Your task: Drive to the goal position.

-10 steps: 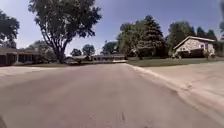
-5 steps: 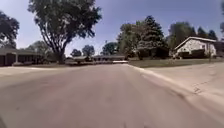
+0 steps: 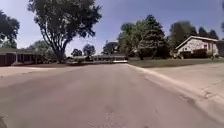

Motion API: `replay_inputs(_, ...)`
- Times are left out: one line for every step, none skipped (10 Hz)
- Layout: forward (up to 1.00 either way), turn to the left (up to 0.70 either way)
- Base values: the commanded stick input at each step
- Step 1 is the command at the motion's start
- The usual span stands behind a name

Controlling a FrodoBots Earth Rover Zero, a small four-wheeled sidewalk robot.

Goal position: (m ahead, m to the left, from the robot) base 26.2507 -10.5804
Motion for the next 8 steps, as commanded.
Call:
replay_inputs(0.50, 0.00)
replay_inputs(0.50, 0.00)
replay_inputs(0.50, 0.00)
replay_inputs(0.50, 0.00)
replay_inputs(0.50, 0.00)
replay_inputs(0.50, 0.00)
replay_inputs(0.50, 0.00)
replay_inputs(0.50, 0.00)
